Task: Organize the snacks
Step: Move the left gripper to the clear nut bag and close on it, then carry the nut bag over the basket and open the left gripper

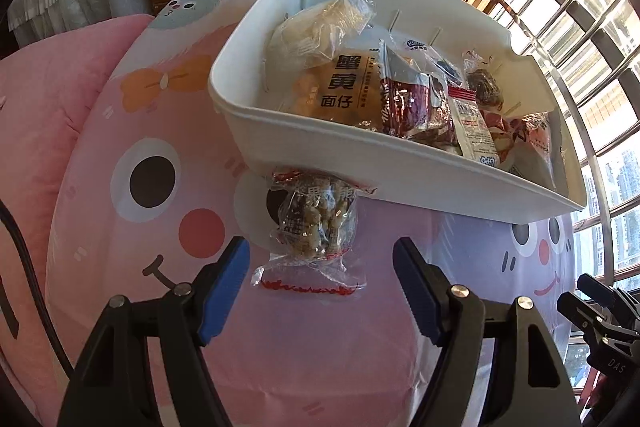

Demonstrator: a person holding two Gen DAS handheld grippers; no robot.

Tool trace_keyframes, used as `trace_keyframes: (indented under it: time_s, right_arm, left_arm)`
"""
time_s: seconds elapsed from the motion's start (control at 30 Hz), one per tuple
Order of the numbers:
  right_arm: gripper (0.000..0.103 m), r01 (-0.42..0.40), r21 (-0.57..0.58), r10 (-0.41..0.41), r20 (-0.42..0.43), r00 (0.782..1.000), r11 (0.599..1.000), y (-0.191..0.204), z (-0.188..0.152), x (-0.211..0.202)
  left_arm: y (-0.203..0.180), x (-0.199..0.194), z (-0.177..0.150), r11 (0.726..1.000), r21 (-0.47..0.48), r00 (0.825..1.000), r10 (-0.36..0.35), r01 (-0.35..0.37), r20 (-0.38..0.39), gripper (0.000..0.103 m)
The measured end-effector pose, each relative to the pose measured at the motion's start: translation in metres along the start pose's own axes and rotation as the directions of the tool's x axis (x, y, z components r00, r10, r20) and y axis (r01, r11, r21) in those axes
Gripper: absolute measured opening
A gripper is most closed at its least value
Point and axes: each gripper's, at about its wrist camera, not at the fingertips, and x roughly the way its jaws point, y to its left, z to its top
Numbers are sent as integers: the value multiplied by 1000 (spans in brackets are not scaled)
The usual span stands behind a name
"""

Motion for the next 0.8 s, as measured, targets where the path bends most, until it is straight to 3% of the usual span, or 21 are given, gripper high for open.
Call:
trace_keyframes:
  time_s: [0.2, 0.43, 0.63, 0.73, 0.8]
  right_arm:
    - [73, -2, 6, 2, -37, 999, 1000, -3, 0, 11]
    - [73, -16, 7, 16, -60, 998, 1000, -2, 3, 19]
    - [73, -17, 18, 18, -68, 998, 1000, -3, 5, 22]
    - [73, -19, 24, 21, -72, 997, 1000, -2, 6, 24]
    - [73, -21, 25, 23, -74, 997, 999, -2, 6, 24]
  left_arm:
    - [0, 18, 8, 1000, -6, 1000, 13, -13, -7, 73]
    - [0, 29, 14, 1000, 7, 1000, 12, -12, -23, 57]
    - [-4, 33, 17, 1000, 25, 1000, 8, -7, -28, 54]
    - [-5, 35, 19, 1000, 28, 999, 3, -2, -38, 43]
    - [-6, 37, 19, 1000, 28, 999, 1, 0, -36, 42]
